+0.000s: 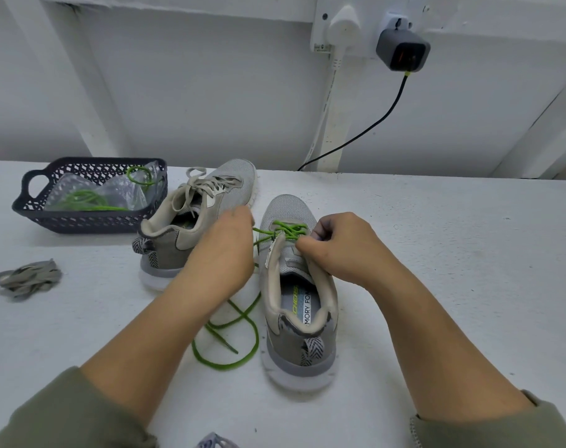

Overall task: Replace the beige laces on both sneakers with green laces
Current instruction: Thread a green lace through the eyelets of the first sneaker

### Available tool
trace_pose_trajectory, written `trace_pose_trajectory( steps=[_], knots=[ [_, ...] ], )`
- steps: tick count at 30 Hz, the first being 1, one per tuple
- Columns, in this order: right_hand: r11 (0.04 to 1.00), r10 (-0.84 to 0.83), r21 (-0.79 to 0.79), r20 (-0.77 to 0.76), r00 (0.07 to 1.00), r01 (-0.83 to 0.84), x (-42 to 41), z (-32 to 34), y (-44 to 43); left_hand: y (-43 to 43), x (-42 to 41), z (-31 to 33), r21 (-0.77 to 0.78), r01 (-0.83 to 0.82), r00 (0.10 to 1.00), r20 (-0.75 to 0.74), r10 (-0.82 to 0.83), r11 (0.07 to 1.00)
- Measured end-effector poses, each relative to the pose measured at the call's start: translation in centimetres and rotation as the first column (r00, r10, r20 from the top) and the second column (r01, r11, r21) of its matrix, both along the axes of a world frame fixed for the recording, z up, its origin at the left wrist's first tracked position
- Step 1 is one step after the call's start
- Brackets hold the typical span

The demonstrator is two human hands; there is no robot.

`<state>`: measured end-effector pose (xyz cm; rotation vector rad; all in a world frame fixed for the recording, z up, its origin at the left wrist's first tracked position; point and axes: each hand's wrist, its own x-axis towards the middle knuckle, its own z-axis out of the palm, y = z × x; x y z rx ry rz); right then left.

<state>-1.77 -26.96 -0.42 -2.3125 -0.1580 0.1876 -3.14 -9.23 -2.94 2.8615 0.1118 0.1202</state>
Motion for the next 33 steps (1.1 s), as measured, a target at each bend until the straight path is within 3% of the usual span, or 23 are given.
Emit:
trace_pose_trajectory(
  steps=[2,4,5,7,9,11,12,18,21,24,26,27,29,31,33],
  knots=[
    [1.0,0.008,0.002,0.003,1.0,-0.008,0.1,0.0,-0.1,0.5,1.2,0.2,0.157,0.13,0.987,0.07,-0.142,0.979],
    [1.0,0.012,0.003,-0.001,1.0,-0.012,0.1,0.1,-0.2,1.3,2.3,0.1,0.401,0.216,0.974,-0.024,-0.225,0.89],
    [1.0,0.01,0.008,-0.004,1.0,-0.01,0.1,0.0,-0.2,1.8,2.7,0.4,0.433,0.252,0.967,-0.092,-0.236,0.865],
    [1.0,-0.002,0.018,-0.011,1.0,0.002,0.2,-0.1,-0.4,2.7,2.6,2.2,0.312,0.305,0.951,-0.148,-0.271,0.9],
    [1.0,-0.008,0.025,-0.03,1.0,0.009,0.4,-0.2,-0.3,3.6,2.0,5.1,-0.078,0.259,0.963,-0.054,-0.263,0.963],
    [1.0,0.007,0.018,-0.043,0.999,-0.006,0.6,-0.2,-0.3,3.8,1.4,7.1,-0.441,0.277,0.959,0.076,-0.272,0.854],
    [1.0,0.026,0.002,-0.039,0.999,-0.025,0.6,0.0,-0.2,3.4,1.1,7.5,-0.493,0.314,0.948,0.122,-0.293,0.811],
    [0.981,0.191,-0.017,0.184,0.964,-0.191,1.8,0.9,1.2,1.4,1.1,5.1,-0.378,0.408,0.913,0.163,-0.374,0.831],
    [0.993,0.067,0.079,0.236,0.969,-0.087,2.6,0.0,1.5,1.8,1.0,4.5,-0.443,0.391,0.92,0.188,-0.343,0.807],
    [0.965,-0.227,0.143,0.048,0.973,0.218,3.7,-1.7,0.8,2.2,0.5,4.7,-0.566,0.343,0.939,0.19,-0.287,0.749],
    [0.969,-0.209,0.123,-0.048,0.977,0.213,3.6,-1.9,0.5,2.3,0.5,4.5,-0.587,0.311,0.95,0.166,-0.265,0.747],
    [0.983,-0.153,0.095,-0.022,0.988,0.155,3.4,-1.7,0.4,2.3,0.6,4.3,-0.57,0.298,0.954,0.154,-0.256,0.766],
    [1.0,0.006,0.0,0.174,0.985,-0.006,3.1,-0.6,0.6,2.0,0.7,4.1,-0.518,0.298,0.954,0.139,-0.265,0.802],
    [0.988,0.154,-0.076,0.371,0.916,-0.135,2.8,0.6,1.1,1.4,0.7,4.1,-0.5,0.3,0.953,0.121,-0.278,0.812],
    [0.984,0.176,-0.113,0.487,0.856,-0.138,3.3,0.7,1.4,1.4,0.6,4.2,-0.539,0.319,0.946,0.13,-0.297,0.779]
  ],
)
